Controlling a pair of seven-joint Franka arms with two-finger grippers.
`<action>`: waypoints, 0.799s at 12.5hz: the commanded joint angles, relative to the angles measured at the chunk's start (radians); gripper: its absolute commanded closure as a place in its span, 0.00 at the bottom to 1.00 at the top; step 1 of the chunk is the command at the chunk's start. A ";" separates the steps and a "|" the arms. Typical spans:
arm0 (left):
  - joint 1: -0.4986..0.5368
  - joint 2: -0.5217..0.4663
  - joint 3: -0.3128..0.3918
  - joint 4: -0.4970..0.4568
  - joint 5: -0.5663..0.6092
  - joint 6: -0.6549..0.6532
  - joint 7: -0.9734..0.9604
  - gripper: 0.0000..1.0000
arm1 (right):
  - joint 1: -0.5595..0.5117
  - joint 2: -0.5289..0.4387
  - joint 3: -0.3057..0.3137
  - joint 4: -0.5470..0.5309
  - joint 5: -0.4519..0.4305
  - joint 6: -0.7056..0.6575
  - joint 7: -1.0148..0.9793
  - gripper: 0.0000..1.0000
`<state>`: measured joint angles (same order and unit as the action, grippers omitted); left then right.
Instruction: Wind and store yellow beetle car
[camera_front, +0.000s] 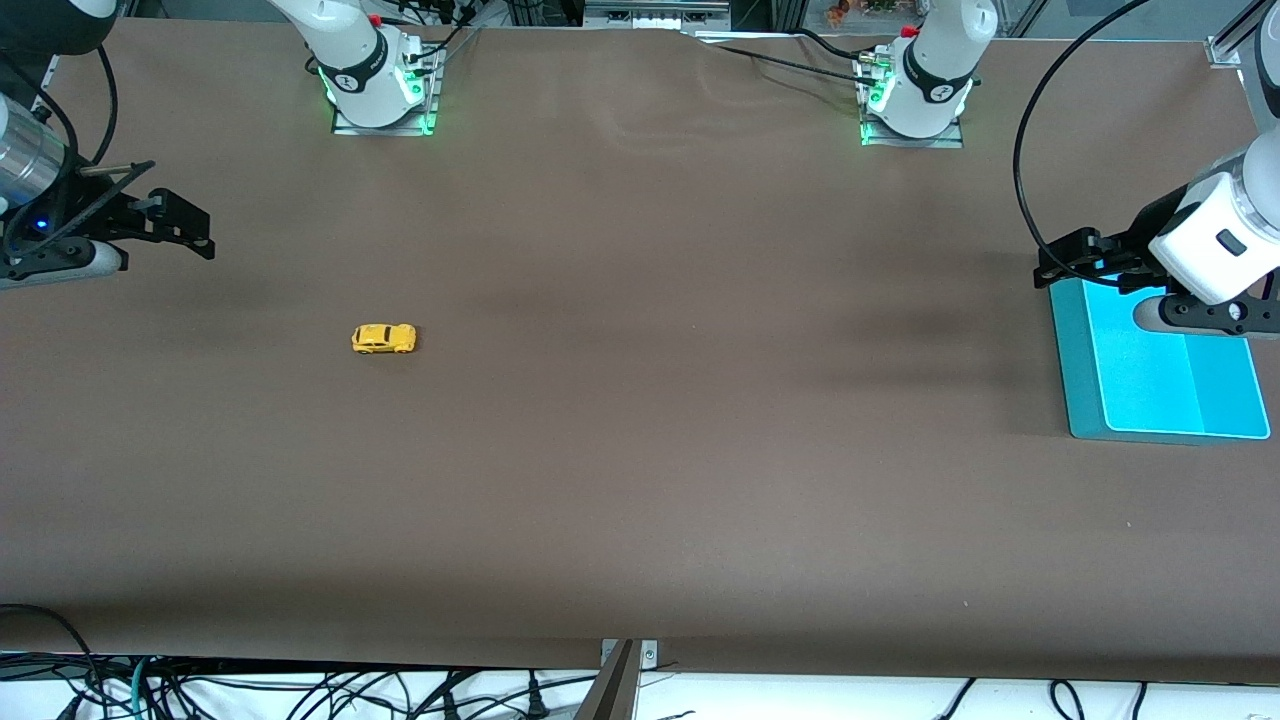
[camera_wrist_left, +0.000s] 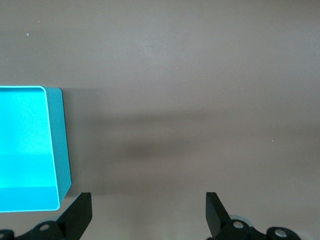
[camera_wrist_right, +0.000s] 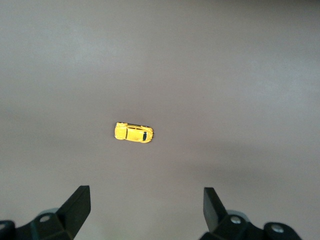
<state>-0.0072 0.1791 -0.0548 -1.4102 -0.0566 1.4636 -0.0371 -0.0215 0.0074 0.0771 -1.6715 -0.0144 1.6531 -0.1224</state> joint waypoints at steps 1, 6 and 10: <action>-0.002 0.016 0.000 0.033 -0.016 -0.011 -0.013 0.00 | 0.008 0.000 0.019 0.003 -0.045 -0.006 0.041 0.00; -0.001 0.016 0.001 0.033 -0.016 -0.011 -0.013 0.00 | 0.006 0.003 0.020 0.007 -0.044 -0.007 0.067 0.00; 0.006 0.016 0.003 0.033 -0.016 -0.011 -0.010 0.00 | 0.003 0.009 0.013 0.007 -0.053 -0.030 0.059 0.00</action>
<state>-0.0063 0.1792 -0.0545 -1.4102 -0.0566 1.4636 -0.0371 -0.0178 0.0115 0.0927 -1.6740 -0.0496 1.6494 -0.0732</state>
